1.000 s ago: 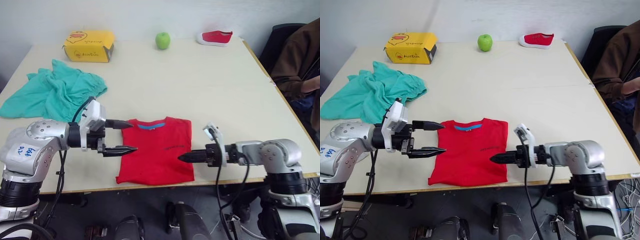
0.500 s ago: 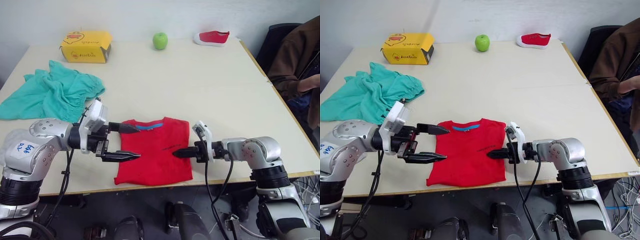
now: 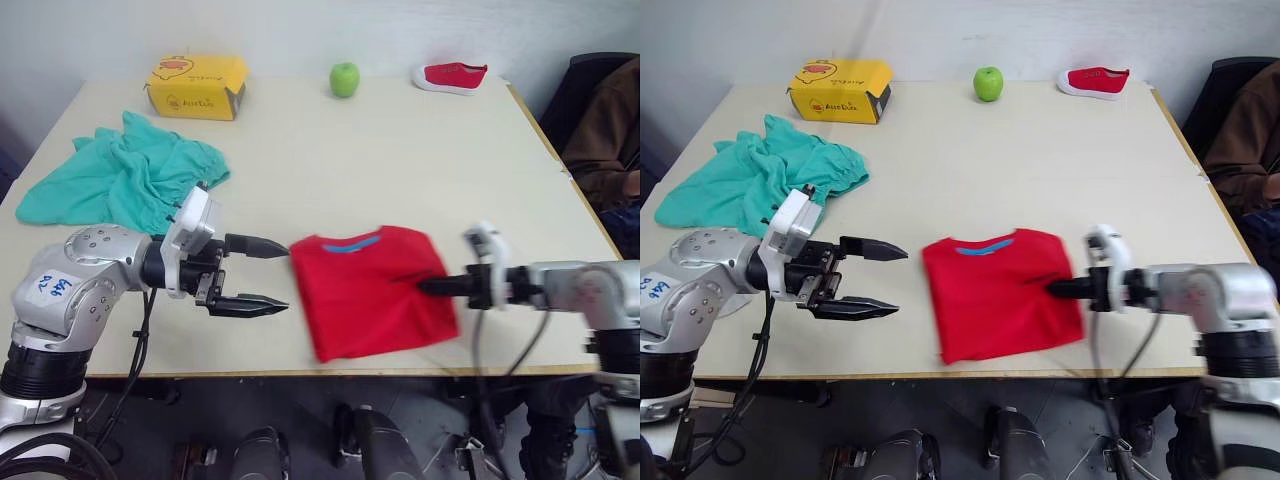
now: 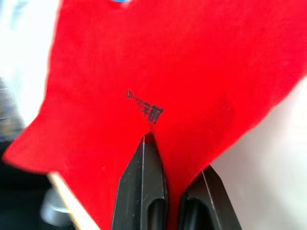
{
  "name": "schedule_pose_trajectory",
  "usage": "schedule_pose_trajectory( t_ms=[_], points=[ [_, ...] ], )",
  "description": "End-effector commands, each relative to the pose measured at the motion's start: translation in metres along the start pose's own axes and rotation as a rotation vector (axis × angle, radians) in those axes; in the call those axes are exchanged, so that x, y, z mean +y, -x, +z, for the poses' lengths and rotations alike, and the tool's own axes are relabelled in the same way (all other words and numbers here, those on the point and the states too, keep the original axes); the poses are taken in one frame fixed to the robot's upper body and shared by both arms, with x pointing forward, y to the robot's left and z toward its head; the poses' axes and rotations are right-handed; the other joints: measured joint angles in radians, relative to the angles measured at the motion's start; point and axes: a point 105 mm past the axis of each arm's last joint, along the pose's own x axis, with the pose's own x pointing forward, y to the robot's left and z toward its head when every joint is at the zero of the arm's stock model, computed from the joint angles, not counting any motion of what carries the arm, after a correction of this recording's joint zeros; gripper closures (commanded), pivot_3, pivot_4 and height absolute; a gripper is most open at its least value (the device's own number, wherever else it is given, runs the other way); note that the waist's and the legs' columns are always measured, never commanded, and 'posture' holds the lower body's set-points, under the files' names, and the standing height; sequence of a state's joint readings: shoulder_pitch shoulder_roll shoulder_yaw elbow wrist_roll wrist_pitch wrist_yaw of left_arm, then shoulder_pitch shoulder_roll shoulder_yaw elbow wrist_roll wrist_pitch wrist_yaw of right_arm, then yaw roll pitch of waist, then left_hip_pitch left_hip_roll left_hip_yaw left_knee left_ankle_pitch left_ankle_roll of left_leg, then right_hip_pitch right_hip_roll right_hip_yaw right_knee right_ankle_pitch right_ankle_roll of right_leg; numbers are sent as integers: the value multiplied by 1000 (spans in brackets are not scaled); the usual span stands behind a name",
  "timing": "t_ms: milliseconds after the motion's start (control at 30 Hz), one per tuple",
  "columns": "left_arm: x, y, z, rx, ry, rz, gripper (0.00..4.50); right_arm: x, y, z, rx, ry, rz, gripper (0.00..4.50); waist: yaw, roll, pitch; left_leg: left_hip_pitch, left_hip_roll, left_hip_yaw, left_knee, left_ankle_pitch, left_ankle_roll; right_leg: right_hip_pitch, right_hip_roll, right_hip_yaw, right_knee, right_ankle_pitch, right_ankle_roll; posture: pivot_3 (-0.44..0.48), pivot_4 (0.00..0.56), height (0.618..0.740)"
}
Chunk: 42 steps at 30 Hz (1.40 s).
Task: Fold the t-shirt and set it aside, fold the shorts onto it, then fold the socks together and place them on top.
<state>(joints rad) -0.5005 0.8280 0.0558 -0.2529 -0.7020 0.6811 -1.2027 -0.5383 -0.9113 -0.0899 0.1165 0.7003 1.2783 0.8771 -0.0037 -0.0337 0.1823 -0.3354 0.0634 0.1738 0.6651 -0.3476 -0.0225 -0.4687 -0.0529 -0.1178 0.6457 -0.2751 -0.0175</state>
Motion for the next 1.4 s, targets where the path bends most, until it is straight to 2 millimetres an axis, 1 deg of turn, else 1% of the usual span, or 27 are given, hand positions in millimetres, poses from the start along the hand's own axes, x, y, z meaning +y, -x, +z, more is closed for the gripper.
schedule_pose_trajectory(
  t_ms=[33,67,167,233,300,367,467,533,600,667,767,833,933,1000,1033,1100,1133,1167,1200,1267,1300,1333,1367,1400],
  points=[
    [3,-3,8,-13,-56,-10,0,-33,39,1,-22,46,-114,4471,0,1,0,0,0,0,0,0,0,0,0,0,0,0,0,0,150,740],
    [4,-4,9,-16,-62,-11,0,-47,55,-1,-20,49,-172,4471,0,1,1,0,0,0,0,0,0,0,1,0,0,0,1,0,150,740],
    [7,-5,10,-18,-73,-14,0,-71,84,0,-28,51,-269,4471,-3,3,2,0,0,1,0,0,0,1,1,0,-1,1,1,0,150,740],
    [10,-6,9,-17,-83,-14,0,-87,107,3,-62,39,-356,4471,-9,3,2,1,1,1,0,0,0,1,2,1,0,1,1,0,150,740],
    [13,-7,10,-20,-91,-11,0,-97,123,5,-80,32,-415,4471,-14,4,3,1,1,1,0,1,-1,1,2,1,0,1,1,0,150,740],
    [14,-8,11,-26,-97,-11,0,-105,135,4,-103,18,-458,4471,-18,4,3,1,2,1,0,2,-2,1,3,1,0,1,1,0,150,740],
    [16,-11,11,-34,-102,-13,0,-118,138,1,-121,25,-515,4471,-25,4,3,2,2,1,0,2,-3,1,3,1,0,1,1,0,150,740],
    [17,-14,11,-39,-105,-18,0,-127,131,-7,-98,66,-554,4471,-26,4,3,2,2,1,-1,2,-3,1,4,1,0,1,1,0,150,740],
    [16,-16,12,-43,-108,-25,0,-131,125,-15,-77,70,-554,4471,-26,4,3,2,3,2,0,2,-3,1,5,2,0,1,1,0,150,740],
    [16,-17,14,-49,-110,-29,0,-128,123,-18,-97,34,-520,4471,-25,5,3,2,3,1,0,2,-4,1,5,2,0,1,1,0,150,740],
    [18,-17,16,-55,-112,-25,0,-128,126,-22,-111,17,-521,3712,-24,5,3,2,3,1,0,2,-4,1,5,3,0,1,0,0,150,740],
    [19,-17,17,-58,-111,-18,0,-132,133,-24,-119,26,-568,3040,-23,5,3,2,3,1,0,2,-4,1,4,3,0,1,0,0,150,740],
    [19,-14,15,-57,-107,0,0,-142,163,-20,-163,73,-718,1917,-24,5,3,2,2,1,0,2,-4,1,4,3,0,1,0,0,150,740],
    [20,-12,14,-55,-105,17,0,-145,181,-10,-230,83,-796,1261,-24,6,3,3,2,2,0,2,-4,1,5,3,1,1,0,0,150,740],
    [20,-10,13,-53,-102,27,0,-144,190,-2,-271,100,-825,889,-24,7,3,3,2,2,0,2,-4,1,5,4,1,1,0,0,150,740],
    [21,-7,13,-53,-96,53,0,-138,200,17,-325,177,-859,222,-27,7,4,3,2,2,0,2,-4,1,5,4,1,1,0,0,150,740],
    [21,-4,12,-51,-91,71,0,-132,200,29,-365,216,-845,22,-29,7,4,2,2,2,-1,2,-4,1,6,6,1,1,0,0,150,740],
    [22,-1,11,-47,-89,90,0,-124,197,42,-409,239,-809,22,-31,7,4,2,2,1,-2,1,-6,2,8,9,1,1,0,0,150,740],
    [23,1,10,-43,-88,101,0,-119,194,49,-437,249,-782,22,-33,7,4,3,2,-1,-2,1,-6,3,9,10,1,1,0,0,150,740],
    [25,7,7,-25,-88,146,0,-95,178,76,-533,300,-655,22,-36,7,4,4,2,-1,-2,1,-7,3,10,11,2,1,0,0,150,740],
    [29,13,3,-4,-95,191,0,-70,159,94,-613,302,-510,22,-39,7,4,5,2,-1,-2,1,-8,3,11,12,2,1,0,0,150,740],
    [34,19,-1,23,-101,238,0,-42,139,105,-657,318,-355,22,-43,6,4,6,2,-2,-3,1,-8,3,11,13,2,1,0,0,150,740],
    [39,26,-8,66,-116,289,0,-16,120,110,-673,331,-221,22,-47,6,4,7,2,-5,-3,0,-9,3,12,15,3,1,0,0,150,740],
    [46,35,-18,143,-146,355,0,11,98,109,-657,355,-103,22,-48,6,4,7,1,-8,-3,0,-10,3,13,15,3,1,0,0,150,740]
  ],
)
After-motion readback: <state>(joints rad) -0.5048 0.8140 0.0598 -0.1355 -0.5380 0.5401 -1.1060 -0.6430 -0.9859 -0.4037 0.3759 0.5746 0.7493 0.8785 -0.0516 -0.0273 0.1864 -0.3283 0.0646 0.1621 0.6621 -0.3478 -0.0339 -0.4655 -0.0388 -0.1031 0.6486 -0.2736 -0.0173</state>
